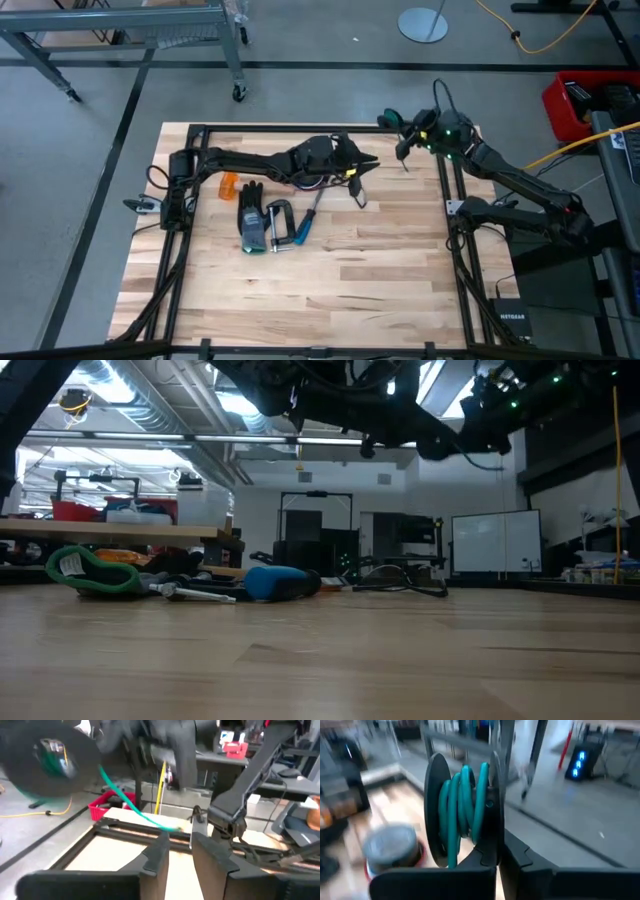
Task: Coil cords
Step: Coil the wire in the cable spool
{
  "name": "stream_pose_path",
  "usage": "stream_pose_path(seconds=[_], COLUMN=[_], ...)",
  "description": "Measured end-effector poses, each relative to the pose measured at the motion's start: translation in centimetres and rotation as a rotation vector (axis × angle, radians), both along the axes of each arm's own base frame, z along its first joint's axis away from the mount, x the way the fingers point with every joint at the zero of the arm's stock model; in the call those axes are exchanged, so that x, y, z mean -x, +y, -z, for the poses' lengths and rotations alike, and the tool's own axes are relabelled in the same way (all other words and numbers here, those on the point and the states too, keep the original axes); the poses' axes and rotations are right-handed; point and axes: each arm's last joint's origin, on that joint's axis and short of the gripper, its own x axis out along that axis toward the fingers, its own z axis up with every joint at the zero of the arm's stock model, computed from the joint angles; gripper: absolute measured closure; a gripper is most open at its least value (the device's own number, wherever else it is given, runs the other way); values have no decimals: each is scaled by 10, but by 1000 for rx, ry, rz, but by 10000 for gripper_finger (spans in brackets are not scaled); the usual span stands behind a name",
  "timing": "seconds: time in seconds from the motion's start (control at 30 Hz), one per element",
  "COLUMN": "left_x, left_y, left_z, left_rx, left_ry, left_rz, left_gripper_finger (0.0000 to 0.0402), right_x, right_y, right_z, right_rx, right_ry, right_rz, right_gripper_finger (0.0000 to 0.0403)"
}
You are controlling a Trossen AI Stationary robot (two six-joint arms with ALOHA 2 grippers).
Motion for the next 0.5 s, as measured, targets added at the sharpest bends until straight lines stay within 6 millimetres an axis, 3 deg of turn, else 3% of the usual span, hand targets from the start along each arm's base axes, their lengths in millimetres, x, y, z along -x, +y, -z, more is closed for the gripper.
stream_pose_path(seconds=[0.3, 0.5], left_x=[-1, -1], left_y=[-2, -2], left_z=[-2, -2], left_rx=[-2, -1], left_ry=[-28, -29], left_rz=[-6, -6], left_gripper_finger=[275, 263], right_x=[-14, -25], right_y=[-7, -13], right_z=[-12, -16], right_rx=[49, 91], right_ry=[-189, -280], right_rz=[-135, -235], right_gripper_finger=[401, 401])
